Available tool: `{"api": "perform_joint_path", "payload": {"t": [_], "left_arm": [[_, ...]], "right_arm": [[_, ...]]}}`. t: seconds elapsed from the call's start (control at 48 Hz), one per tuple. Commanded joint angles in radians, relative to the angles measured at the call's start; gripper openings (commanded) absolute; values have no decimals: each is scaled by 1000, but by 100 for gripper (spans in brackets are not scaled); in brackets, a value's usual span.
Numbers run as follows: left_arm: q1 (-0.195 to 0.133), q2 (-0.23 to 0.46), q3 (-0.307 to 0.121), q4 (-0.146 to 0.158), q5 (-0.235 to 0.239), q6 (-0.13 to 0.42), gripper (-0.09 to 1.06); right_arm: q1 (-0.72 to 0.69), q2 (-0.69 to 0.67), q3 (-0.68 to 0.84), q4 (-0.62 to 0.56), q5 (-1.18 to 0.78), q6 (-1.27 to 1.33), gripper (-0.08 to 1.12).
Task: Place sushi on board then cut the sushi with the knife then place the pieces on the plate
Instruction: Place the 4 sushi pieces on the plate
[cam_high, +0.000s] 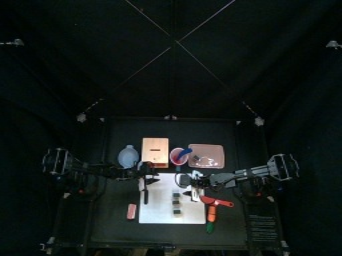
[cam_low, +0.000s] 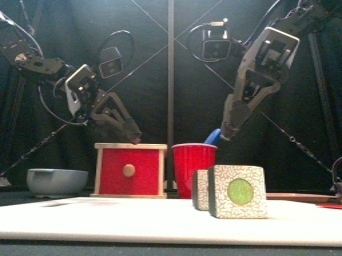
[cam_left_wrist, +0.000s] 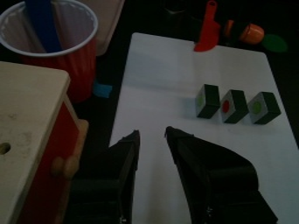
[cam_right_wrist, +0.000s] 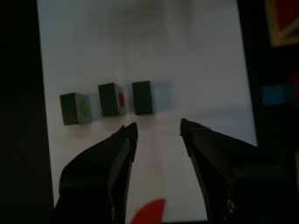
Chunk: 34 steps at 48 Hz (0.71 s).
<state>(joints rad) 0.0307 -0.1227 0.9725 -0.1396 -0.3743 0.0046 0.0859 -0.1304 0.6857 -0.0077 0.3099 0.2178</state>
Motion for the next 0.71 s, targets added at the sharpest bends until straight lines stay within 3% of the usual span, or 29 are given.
{"api": "perform_joint_path", "payload": {"t": [0.021, 0.708], "left_arm": [[-2, -6, -18, 0, -5, 0, 72], [2, -3, -14, 2, -5, 2, 72]], "right_arm": [[6, 23, -35, 6, -35, -3, 80], [23, 244, -129, 14, -67, -5, 80]]}}
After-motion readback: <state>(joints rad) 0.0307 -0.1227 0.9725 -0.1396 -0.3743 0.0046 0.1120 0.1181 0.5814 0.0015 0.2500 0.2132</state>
